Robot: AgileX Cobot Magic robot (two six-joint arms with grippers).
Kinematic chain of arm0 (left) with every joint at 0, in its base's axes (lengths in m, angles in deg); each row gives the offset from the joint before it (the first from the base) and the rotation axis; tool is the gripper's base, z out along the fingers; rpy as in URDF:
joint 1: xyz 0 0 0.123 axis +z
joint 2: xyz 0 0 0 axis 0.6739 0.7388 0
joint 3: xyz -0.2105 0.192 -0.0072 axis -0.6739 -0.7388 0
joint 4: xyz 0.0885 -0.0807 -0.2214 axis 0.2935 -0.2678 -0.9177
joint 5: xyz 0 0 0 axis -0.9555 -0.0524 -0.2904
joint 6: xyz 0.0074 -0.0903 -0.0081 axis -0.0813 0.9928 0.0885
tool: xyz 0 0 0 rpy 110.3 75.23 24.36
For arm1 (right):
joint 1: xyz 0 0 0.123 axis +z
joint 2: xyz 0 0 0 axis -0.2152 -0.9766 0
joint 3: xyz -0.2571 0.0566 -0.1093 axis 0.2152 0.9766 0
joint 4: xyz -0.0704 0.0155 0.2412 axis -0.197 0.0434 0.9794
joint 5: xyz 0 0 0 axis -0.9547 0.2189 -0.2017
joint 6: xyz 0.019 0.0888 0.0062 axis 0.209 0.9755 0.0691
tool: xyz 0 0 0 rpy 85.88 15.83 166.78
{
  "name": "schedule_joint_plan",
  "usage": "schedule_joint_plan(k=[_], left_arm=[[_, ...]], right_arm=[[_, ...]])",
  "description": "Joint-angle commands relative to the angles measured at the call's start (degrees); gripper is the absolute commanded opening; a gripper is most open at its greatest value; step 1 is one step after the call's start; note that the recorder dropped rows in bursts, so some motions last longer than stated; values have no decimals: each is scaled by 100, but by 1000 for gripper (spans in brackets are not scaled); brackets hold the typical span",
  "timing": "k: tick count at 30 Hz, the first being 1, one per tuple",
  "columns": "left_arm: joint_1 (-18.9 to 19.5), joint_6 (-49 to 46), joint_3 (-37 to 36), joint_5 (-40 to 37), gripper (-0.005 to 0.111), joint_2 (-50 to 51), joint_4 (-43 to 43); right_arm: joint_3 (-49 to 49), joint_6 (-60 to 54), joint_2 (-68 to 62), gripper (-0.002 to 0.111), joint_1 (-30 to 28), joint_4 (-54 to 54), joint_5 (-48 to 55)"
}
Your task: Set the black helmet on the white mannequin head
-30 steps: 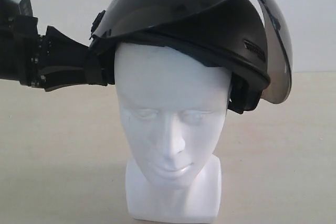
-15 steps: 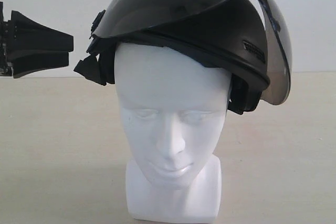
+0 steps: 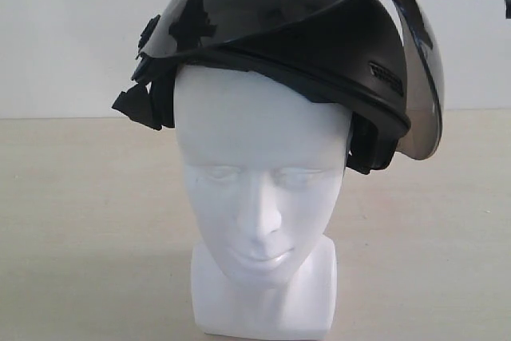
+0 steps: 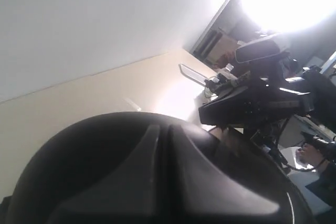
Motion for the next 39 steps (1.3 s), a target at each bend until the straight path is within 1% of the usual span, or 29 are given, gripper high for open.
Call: schedule_joint_plan(k=[1, 6, 9, 15, 26, 30, 32, 35, 39], left_arm=[[-318, 45, 614, -1, 4, 607, -42], [-692, 45, 913, -1, 4, 988, -22], [-820, 45, 1043, -1, 4, 1146, 122], [-819, 45, 1059, -1, 4, 1196, 299], [-819, 45, 1059, -1, 4, 1196, 681], [-819, 45, 847, -1, 4, 1154, 681], [-819, 45, 648, -1, 4, 1083, 681], [-819, 45, 393, -1, 4, 899, 681], [-819, 45, 145, -1, 4, 676, 681]], right_arm=[[-86, -175, -28, 0, 5, 126, -171], [-375, -187, -227, 0, 5, 120, -316], [-581, -187, -513, 0, 5, 120, -316], [-982, -213, -1005, 0, 5, 80, 14], [-1007, -173, -1109, 0, 16, -209, 817], [-1007, -157, -1109, 0, 65, -117, 1090], [-1007, -157, -1109, 0, 255, -117, 1156], [-1007, -157, -1109, 0, 688, -129, 1169], [-1007, 10, -1109, 0, 814, -220, 1169]])
